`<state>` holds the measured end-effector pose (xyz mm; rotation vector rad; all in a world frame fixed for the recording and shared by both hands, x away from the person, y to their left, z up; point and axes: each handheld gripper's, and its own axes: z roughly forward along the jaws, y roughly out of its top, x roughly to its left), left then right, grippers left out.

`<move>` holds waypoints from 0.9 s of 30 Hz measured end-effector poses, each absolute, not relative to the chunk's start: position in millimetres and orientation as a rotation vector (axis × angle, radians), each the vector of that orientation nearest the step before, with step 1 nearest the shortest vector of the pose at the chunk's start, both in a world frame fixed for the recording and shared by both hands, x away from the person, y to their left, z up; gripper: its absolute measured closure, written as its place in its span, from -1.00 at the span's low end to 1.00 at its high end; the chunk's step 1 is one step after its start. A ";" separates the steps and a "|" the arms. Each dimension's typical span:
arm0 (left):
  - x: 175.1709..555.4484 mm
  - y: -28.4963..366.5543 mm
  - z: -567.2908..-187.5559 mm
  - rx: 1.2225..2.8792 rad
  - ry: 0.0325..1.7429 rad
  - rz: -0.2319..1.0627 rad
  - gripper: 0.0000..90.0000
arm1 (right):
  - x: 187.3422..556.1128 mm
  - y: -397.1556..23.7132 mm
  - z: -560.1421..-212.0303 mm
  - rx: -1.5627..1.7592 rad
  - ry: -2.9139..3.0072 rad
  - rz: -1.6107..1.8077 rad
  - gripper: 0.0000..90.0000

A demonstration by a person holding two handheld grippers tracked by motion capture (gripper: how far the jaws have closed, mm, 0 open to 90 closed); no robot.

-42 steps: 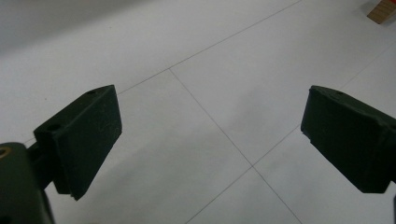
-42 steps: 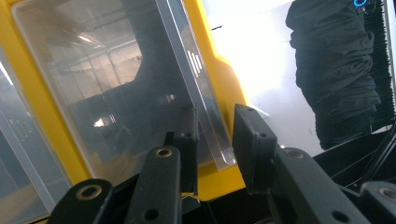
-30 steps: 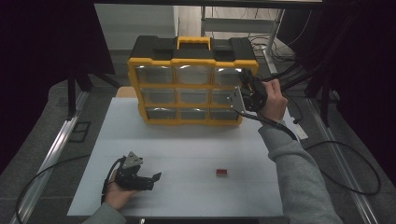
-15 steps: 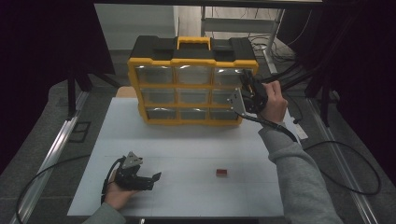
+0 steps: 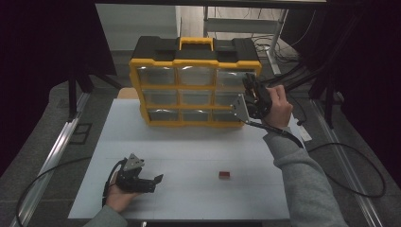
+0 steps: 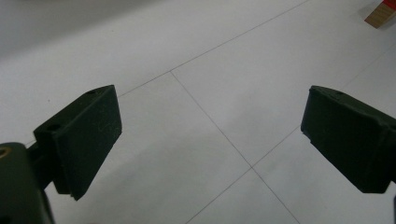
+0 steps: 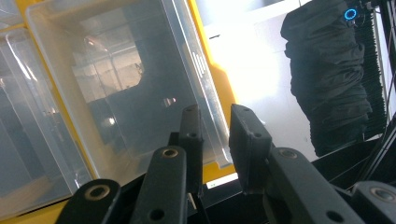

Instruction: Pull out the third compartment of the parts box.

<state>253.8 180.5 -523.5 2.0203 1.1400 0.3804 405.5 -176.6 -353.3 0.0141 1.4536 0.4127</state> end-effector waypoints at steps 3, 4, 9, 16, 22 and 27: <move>253.8 180.4 -523.5 2.018 1.140 0.381 -0.87 | 403.0 -177.5 -353.7 0.013 1.451 0.416 0.66; 253.9 180.6 -523.5 2.022 1.139 0.384 -0.87 | 402.4 -177.6 -353.9 0.011 1.450 0.419 0.66; 254.2 180.6 -523.4 2.023 1.137 0.385 -0.87 | 400.3 -178.5 -353.9 0.008 1.450 0.421 0.66; 254.0 180.6 -523.4 2.018 1.139 0.384 -0.87 | 396.8 -179.7 -355.4 0.012 1.448 0.427 0.66; 253.8 180.7 -523.1 2.017 1.136 0.389 -0.87 | 395.0 -179.9 -356.9 0.013 1.444 0.428 0.66; 253.7 181.0 -522.8 2.018 1.134 0.392 -0.87 | 393.6 -179.4 -357.3 0.018 1.444 0.431 0.66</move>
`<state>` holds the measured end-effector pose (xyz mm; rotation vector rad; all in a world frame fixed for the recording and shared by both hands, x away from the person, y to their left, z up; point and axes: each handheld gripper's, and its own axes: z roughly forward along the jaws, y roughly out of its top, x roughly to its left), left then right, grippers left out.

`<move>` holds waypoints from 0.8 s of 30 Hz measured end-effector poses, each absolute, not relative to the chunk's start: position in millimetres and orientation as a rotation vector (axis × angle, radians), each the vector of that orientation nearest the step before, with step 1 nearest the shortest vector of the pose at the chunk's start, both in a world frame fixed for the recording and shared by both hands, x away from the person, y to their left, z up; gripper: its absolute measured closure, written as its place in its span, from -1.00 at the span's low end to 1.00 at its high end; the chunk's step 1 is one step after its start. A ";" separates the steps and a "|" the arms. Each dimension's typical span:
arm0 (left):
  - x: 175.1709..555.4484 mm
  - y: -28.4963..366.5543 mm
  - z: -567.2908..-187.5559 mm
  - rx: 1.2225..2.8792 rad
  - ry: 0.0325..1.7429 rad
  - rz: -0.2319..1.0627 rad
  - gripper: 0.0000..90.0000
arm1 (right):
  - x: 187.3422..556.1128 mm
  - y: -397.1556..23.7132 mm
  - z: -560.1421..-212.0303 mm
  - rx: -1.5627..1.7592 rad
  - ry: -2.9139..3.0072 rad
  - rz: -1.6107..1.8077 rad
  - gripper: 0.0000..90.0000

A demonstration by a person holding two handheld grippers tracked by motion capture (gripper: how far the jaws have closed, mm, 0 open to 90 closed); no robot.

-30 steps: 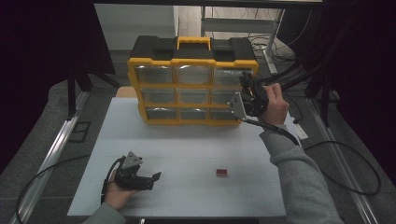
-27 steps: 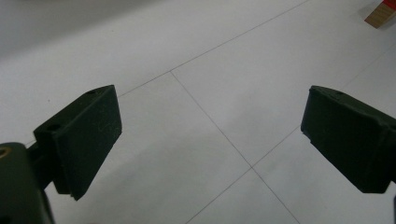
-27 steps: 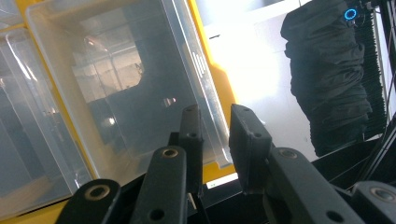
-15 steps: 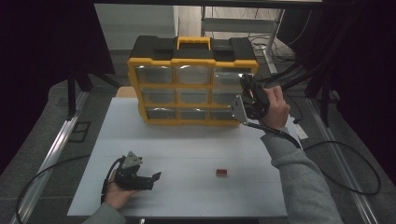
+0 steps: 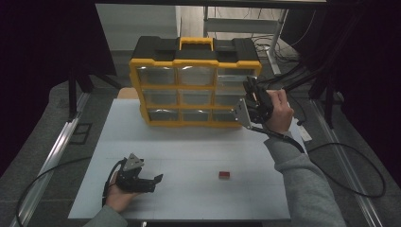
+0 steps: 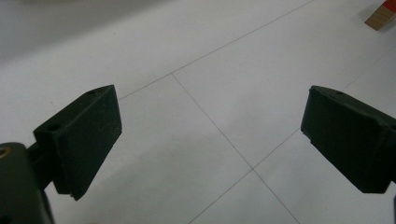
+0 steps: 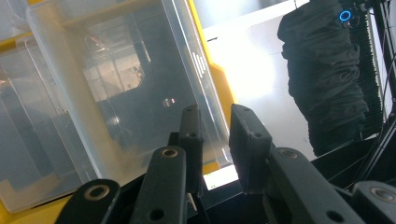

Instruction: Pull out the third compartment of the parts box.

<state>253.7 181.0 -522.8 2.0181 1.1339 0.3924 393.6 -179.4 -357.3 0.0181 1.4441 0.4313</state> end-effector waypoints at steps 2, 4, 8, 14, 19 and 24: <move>253.8 181.1 -522.9 2.018 1.134 0.392 -0.87 | 393.0 -179.5 -357.4 0.018 1.442 0.430 0.66; 253.7 181.1 -522.8 2.017 1.134 0.393 -0.87 | 392.4 -179.6 -357.6 0.020 1.441 0.432 0.66; 253.6 181.1 -522.7 2.016 1.133 0.393 -0.87 | 391.0 -179.7 -357.8 0.019 1.440 0.432 0.66; 253.6 181.2 -522.6 2.016 1.134 0.393 -0.87 | 388.2 -180.3 -358.0 0.017 1.438 0.434 0.66; 253.5 181.2 -522.6 2.016 1.133 0.394 -0.87 | 386.3 -180.6 -358.9 0.017 1.434 0.435 0.66; 253.3 181.4 -522.5 2.012 1.130 0.396 -0.87 | 385.5 -180.7 -359.8 0.016 1.430 0.437 0.66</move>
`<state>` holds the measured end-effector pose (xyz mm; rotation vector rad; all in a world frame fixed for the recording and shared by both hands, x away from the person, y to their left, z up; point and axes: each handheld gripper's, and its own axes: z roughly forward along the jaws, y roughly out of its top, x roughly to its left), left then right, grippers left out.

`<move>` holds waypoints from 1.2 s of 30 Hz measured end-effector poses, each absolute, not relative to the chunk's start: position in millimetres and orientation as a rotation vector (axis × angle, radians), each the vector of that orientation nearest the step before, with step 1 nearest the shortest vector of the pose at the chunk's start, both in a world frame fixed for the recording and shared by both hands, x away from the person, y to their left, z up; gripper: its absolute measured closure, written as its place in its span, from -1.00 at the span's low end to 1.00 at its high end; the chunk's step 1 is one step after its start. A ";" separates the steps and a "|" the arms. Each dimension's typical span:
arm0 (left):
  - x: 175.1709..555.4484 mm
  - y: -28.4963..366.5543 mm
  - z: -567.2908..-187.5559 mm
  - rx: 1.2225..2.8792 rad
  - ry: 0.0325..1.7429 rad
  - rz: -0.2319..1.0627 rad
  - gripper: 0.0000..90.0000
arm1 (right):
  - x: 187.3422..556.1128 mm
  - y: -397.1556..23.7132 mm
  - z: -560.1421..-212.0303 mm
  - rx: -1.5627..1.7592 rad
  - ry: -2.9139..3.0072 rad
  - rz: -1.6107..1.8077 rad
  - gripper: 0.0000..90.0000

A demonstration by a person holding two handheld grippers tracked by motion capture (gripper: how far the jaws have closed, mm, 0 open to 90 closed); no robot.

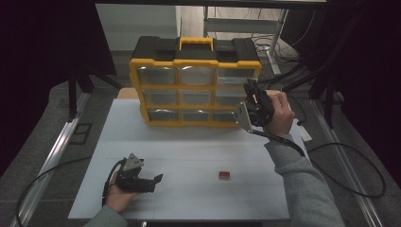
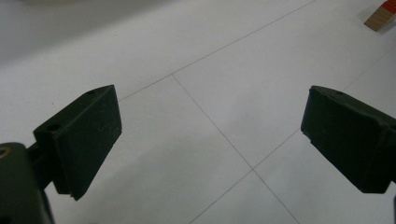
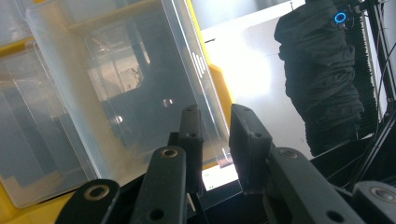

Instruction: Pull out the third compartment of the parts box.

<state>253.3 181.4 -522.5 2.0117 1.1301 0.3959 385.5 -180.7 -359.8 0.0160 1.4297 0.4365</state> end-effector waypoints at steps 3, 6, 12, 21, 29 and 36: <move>252.9 181.6 -521.9 2.008 1.128 0.400 -0.87 | 385.5 -180.8 -360.2 0.015 1.427 0.439 0.66; 252.8 181.5 -521.9 2.009 1.127 0.400 -0.87 | 384.9 -180.9 -360.0 0.016 1.430 0.436 0.66; 252.8 181.3 -521.5 2.009 1.126 0.402 -0.87 | 383.6 -181.3 -359.5 0.012 1.432 0.434 0.66; 252.6 180.6 -521.5 2.013 1.126 0.401 -0.87 | 382.7 -181.1 -358.8 0.015 1.436 0.433 0.66; 252.4 180.5 -521.4 2.009 1.127 0.399 -0.87 | 380.6 -181.0 -357.6 0.014 1.442 0.426 0.66; 252.4 180.3 -521.5 2.010 1.128 0.398 -0.87 | 378.8 -181.0 -357.0 0.014 1.443 0.428 0.66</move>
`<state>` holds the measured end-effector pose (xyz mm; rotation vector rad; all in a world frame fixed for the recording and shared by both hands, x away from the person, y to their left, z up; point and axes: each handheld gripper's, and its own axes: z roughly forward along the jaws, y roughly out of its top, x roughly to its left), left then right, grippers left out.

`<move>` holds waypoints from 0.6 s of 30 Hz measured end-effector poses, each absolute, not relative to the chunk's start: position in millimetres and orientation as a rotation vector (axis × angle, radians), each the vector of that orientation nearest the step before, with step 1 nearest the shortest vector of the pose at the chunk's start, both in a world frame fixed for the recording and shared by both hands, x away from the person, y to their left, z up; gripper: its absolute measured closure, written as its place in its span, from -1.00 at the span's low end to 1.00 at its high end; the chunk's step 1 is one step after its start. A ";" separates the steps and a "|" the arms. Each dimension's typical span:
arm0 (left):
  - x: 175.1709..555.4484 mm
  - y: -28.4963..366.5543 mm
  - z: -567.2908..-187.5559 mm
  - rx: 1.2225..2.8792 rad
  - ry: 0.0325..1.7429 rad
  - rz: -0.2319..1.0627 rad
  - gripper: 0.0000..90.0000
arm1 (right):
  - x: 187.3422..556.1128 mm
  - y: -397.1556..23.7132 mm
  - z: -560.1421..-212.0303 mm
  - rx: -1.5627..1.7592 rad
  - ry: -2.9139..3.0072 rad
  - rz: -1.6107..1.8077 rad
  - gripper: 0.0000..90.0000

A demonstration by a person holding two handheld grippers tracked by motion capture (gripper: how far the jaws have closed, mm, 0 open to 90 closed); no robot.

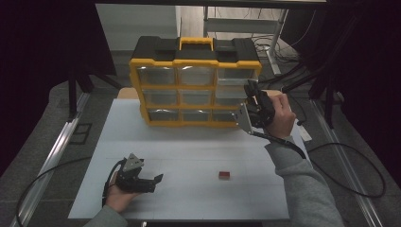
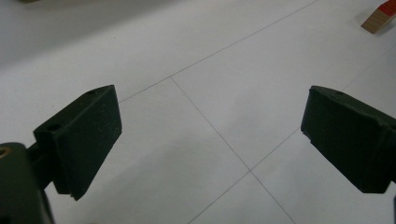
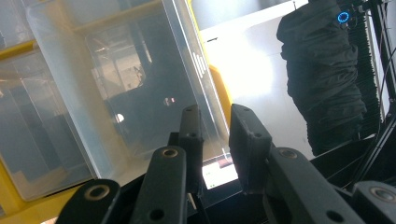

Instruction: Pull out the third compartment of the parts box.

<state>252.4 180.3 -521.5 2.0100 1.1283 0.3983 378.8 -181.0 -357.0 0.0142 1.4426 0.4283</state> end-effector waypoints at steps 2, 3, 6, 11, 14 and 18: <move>252.3 180.2 -521.5 2.011 1.128 0.399 -0.87 | 378.7 -181.1 -357.1 0.013 1.442 0.429 0.66; 252.3 180.2 -521.5 2.011 1.128 0.399 -0.87 | 378.5 -181.1 -357.0 0.014 1.444 0.428 0.66; 252.3 180.3 -521.5 2.011 1.129 0.399 -0.87 | 377.9 -181.2 -356.8 0.014 1.445 0.427 0.66; 252.1 180.1 -521.5 2.010 1.129 0.399 -0.87 | 376.9 -181.4 -357.1 0.015 1.444 0.431 0.66; 252.0 180.0 -521.4 2.009 1.129 0.399 -0.87 | 376.5 -181.4 -357.3 0.016 1.443 0.433 0.66; 252.1 180.1 -521.5 2.008 1.130 0.398 -0.87 | 375.8 -181.6 -357.4 0.014 1.444 0.431 0.66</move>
